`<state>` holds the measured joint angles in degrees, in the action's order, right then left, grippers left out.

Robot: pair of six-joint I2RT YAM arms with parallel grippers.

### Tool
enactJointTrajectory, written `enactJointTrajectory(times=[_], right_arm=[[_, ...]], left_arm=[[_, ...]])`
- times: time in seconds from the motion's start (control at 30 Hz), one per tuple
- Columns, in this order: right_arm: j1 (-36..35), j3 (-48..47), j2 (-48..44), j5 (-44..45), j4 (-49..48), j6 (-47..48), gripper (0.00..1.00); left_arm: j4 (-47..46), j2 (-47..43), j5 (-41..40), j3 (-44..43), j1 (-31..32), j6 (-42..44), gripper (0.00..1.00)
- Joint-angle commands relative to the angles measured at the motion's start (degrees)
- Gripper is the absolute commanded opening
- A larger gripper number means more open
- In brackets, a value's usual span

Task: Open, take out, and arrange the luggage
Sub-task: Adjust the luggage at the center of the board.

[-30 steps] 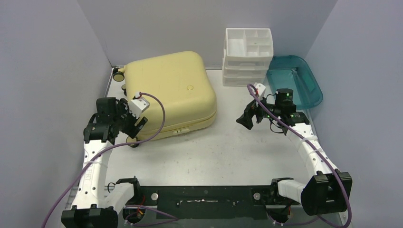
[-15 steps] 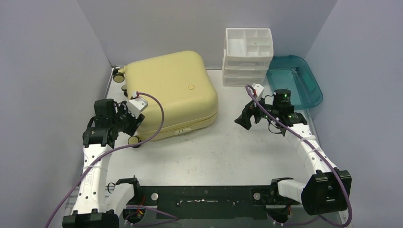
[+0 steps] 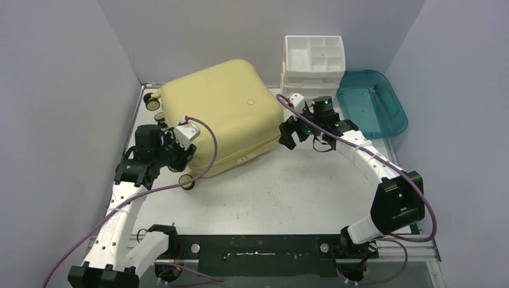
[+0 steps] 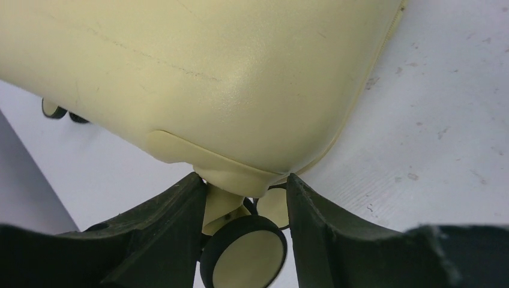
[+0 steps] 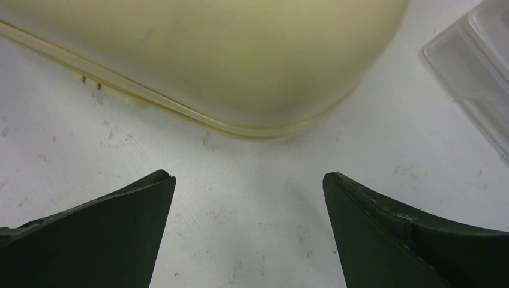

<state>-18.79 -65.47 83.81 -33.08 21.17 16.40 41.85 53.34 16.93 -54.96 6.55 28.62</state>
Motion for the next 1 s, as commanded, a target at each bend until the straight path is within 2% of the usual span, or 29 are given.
enactJointTrajectory(times=[0.0, 0.23, 0.43, 0.53, 0.6, 0.63, 0.73, 0.77, 0.97], right_arm=[[-2.03, -6.74, 4.08, 3.93, 2.33, -2.88, 1.00], [-3.62, -17.36, 13.01, 5.92, 2.30, -6.02, 1.00], [-4.75, -26.94, 20.80, 5.65, 3.11, -6.03, 1.00], [-5.70, -35.79, 25.69, 4.75, 8.02, -4.13, 1.00], [-6.23, -40.25, 28.19, 4.59, 11.75, -2.25, 1.00], [-6.41, -40.79, 28.42, 4.42, 12.68, -1.35, 1.00], [-6.16, -36.82, 24.24, 4.30, 13.54, 1.46, 1.00], [-5.95, -34.64, 22.26, 4.46, 13.55, 2.56, 1.00], [-2.06, -19.96, 7.48, 1.19, 14.58, 7.97, 1.00]], left_arm=[[2.21, 2.05, 8.97, 2.14, 4.99, -4.21, 0.48], [5.44, 2.12, 12.87, -0.25, 8.22, -2.37, 0.54], [6.94, 3.02, 16.38, -0.51, 13.61, -1.72, 0.58], [7.70, 3.91, 19.48, -0.36, 16.01, -0.28, 0.60], [8.20, 4.42, 20.96, -1.24, 16.30, 0.15, 0.65], [8.18, 4.36, 20.90, -2.00, 16.34, -0.15, 0.72], [7.70, 2.90, 18.44, -6.12, 16.26, -1.83, 0.94], [6.89, 1.74, 16.74, -7.34, 16.12, -2.50, 0.97], [-0.29, -1.94, -3.83, -13.56, 13.91, -9.35, 0.97]])
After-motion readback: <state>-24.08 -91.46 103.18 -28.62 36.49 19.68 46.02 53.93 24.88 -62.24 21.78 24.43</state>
